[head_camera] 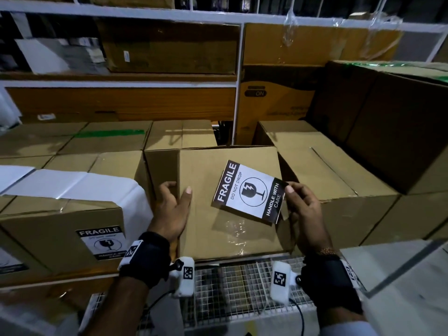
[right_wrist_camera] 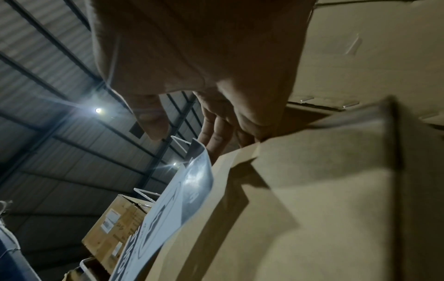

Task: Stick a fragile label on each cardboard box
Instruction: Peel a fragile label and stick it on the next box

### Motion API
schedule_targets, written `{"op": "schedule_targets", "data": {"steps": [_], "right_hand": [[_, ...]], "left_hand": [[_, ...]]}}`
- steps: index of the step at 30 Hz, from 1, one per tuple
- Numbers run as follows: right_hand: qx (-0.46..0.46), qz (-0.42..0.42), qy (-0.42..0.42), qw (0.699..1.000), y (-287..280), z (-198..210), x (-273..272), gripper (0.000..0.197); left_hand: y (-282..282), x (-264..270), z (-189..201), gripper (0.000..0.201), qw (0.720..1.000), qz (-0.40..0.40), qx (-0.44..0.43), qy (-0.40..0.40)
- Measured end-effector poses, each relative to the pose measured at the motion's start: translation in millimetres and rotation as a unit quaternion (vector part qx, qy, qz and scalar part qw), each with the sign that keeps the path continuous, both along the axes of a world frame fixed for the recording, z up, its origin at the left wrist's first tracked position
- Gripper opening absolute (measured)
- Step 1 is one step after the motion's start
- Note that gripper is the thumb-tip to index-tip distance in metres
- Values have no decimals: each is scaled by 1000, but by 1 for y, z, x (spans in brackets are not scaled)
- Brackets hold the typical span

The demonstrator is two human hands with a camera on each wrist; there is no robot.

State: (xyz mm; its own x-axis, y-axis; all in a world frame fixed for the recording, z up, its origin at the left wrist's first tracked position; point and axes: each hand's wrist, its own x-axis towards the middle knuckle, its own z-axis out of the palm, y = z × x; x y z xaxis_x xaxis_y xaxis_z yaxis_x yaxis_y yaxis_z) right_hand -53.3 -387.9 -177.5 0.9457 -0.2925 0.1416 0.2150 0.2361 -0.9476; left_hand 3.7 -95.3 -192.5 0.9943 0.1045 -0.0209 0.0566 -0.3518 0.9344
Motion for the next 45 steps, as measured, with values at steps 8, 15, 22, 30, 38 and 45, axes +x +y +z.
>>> {"op": "schedule_targets", "data": {"steps": [8, 15, 22, 30, 38, 45], "right_hand": [[-20, -14, 5, 1000, 6, 0, 12, 62], [-74, -159, 26, 984, 8, -5, 18, 12], [-174, -260, 10, 950, 31, -10, 18, 21], [-191, -222, 23, 956, 30, 2, 22, 23], [-119, -176, 94, 973, 47, -4, 30, 31], [-121, -215, 117, 962, 74, -4, 31, 32]], "left_hand": [[8, -4, 14, 40, 997, -14, -41, 69], [10, -10, 8, 54, 995, -78, -1, 67], [-8, -12, -3, 48, 982, -70, 169, 40], [-11, -7, -2, 51, 985, -58, 155, 56], [-4, 8, 45, 32, 980, -17, 183, -81], [-12, 60, 51, 33, 963, -141, 212, -87]]}}
